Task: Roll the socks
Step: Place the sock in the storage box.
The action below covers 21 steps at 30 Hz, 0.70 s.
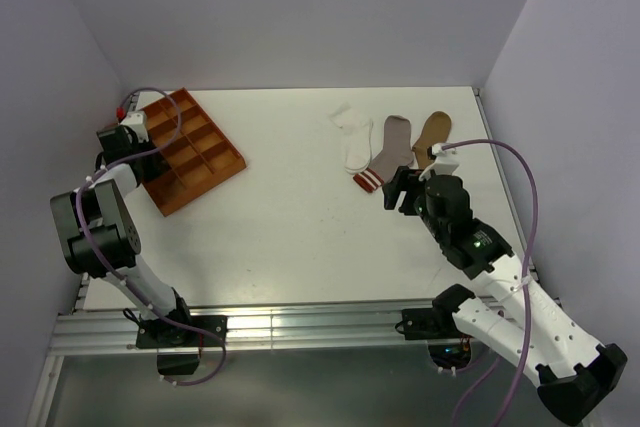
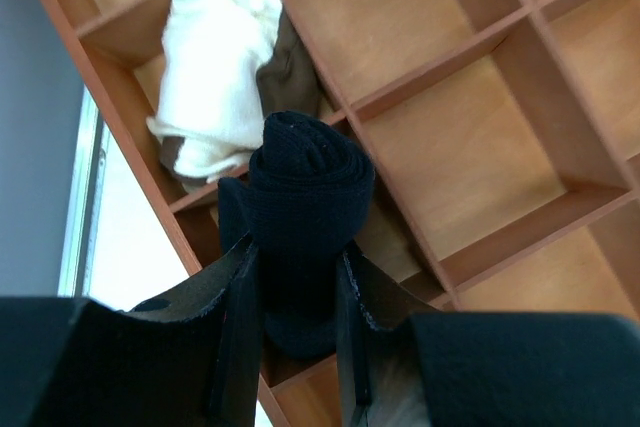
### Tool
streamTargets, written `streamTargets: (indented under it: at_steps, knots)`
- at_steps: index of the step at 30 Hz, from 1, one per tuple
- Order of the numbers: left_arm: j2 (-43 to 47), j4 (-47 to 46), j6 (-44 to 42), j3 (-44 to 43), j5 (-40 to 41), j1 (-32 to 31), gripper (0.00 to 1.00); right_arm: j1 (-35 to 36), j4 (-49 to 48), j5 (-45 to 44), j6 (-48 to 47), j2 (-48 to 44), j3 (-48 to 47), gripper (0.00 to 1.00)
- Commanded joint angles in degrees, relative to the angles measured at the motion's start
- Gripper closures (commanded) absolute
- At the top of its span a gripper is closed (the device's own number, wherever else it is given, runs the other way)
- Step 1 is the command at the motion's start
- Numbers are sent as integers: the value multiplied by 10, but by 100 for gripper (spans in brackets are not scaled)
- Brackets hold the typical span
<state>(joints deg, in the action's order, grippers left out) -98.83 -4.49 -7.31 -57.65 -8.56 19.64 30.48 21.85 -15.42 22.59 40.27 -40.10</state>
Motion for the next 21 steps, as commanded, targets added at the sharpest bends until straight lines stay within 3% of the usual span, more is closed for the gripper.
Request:
streamTargets:
  at_steps: [1, 21]
  knots:
    - [-20, 43, -17, -24, 10, 2, 100, -2, -25, -14, -12, -11, 2, 22]
    - [-139, 213, -87, -135, 6, -5, 100, -2, -29, -22, -12, -33, 12, 22]
